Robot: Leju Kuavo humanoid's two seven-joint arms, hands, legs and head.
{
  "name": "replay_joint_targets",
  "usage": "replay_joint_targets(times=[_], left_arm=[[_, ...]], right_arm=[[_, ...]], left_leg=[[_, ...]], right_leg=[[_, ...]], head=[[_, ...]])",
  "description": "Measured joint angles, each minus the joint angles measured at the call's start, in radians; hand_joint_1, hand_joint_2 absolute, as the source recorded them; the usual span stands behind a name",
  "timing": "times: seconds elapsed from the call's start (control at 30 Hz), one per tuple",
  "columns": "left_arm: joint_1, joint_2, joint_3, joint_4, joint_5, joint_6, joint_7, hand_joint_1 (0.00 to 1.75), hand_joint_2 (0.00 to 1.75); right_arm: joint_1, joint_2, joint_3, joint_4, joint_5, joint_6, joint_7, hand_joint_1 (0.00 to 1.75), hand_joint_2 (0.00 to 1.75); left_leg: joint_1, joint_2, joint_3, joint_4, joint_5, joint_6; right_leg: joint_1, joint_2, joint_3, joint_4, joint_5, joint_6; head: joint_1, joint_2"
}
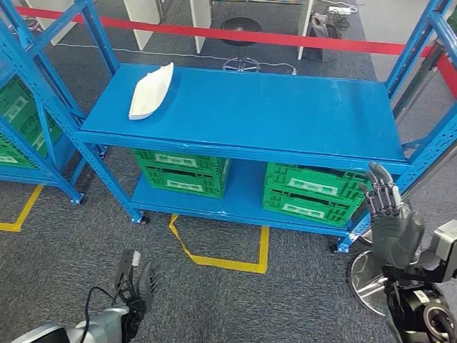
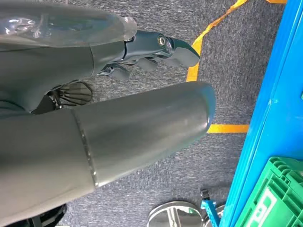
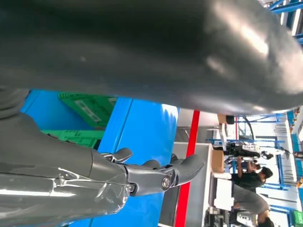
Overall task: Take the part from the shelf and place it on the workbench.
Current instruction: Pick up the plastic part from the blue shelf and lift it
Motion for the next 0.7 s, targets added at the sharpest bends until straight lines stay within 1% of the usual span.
replay_joint_targets(times=[0.7], left_arm=[[0.0,0.0,0.002,0.0,-0.005,0.0,0.003,0.0,0.0]], right_arm=[[0.01,0.0,-0.013,0.0,0.013,0.01,0.004,0.0,0.0]], left_leg=[[0.0,0.0,0.0,0.0,0.0,0.0]], right_leg=[[0.0,0.0,0.0,0.0,0.0,0.0]], head=[[0.0,0.0]])
